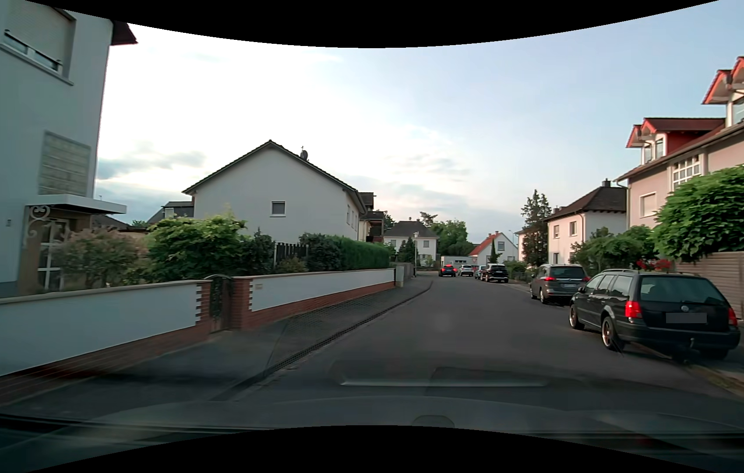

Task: Follow the waypoints while adhering to traffic rules and regulations

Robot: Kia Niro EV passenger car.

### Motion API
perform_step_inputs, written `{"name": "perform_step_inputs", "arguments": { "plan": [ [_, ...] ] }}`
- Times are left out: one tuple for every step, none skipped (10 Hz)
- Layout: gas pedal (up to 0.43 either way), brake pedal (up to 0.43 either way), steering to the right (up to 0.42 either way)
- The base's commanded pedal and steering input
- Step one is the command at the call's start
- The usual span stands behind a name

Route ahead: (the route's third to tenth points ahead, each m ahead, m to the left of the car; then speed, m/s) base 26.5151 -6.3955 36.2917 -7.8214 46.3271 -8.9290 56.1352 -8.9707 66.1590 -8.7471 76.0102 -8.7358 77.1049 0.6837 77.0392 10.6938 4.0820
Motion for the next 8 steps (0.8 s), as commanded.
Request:
{"name": "perform_step_inputs", "arguments": {
  "plan": [
    [0.157,0.000,0.322],
    [0.157,0.000,0.285],
    [0.157,0.000,0.250],
    [0.157,0.000,0.216],
    [0.157,0.000,0.177],
    [0.157,0.000,0.135],
    [0.157,0.000,0.098],
    [0.157,0.000,0.062]
  ]
}}
